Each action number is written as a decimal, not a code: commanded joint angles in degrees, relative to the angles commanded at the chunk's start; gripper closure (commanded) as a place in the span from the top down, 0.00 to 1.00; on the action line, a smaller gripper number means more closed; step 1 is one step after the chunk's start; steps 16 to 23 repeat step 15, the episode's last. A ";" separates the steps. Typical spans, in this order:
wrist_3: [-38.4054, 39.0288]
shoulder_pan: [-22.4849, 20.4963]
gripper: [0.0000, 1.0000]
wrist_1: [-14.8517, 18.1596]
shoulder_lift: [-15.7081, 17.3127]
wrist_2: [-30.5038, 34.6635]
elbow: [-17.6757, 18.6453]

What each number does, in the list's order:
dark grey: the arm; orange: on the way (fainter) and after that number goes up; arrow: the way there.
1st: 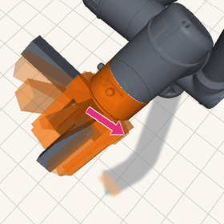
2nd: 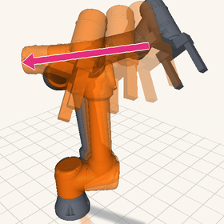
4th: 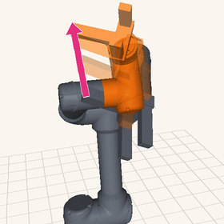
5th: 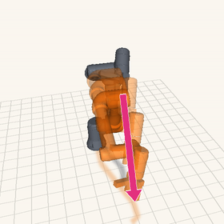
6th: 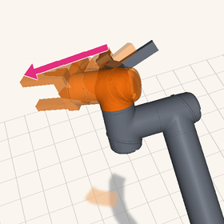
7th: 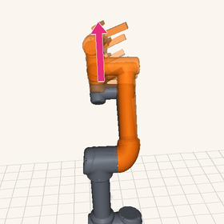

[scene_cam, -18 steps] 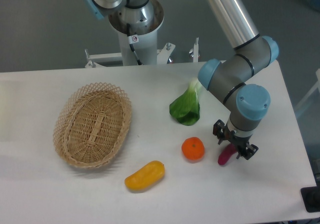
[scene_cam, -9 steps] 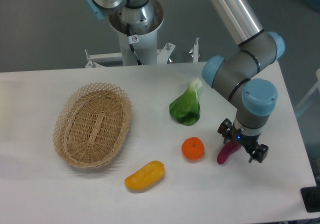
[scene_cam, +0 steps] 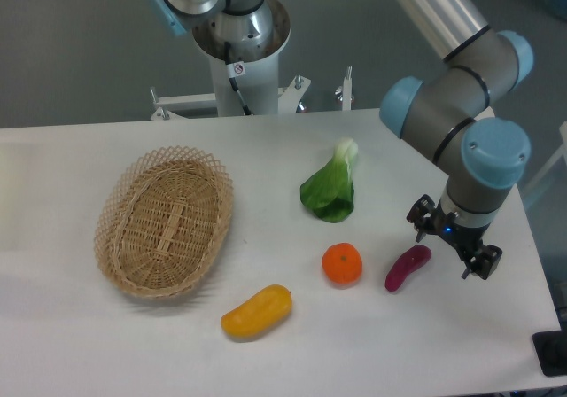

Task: Place the sweet potato on the table
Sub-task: 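Raise the open gripper up away from the purple sweet potato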

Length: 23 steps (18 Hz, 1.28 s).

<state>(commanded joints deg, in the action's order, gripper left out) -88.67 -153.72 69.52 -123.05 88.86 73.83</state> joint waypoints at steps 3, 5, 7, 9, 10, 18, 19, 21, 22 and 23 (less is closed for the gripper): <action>-1.15 -1.23 1.00 1.06 0.26 -2.02 -0.44; -2.90 -1.67 1.00 1.84 0.79 -2.02 -0.53; -3.61 -1.67 1.00 2.55 1.05 -1.67 -0.44; -3.61 -1.67 1.00 2.38 1.06 -1.67 -0.35; -3.61 -1.67 1.00 2.29 1.06 -1.76 -0.26; -3.61 -1.67 1.00 1.94 1.06 -1.67 0.26; -3.61 -1.67 1.00 1.94 1.06 -1.67 0.26; -3.61 -1.67 1.00 1.94 1.06 -1.67 0.26; -3.61 -1.67 1.00 1.94 1.06 -1.67 0.26; -3.61 -1.67 1.00 1.94 1.06 -1.67 0.26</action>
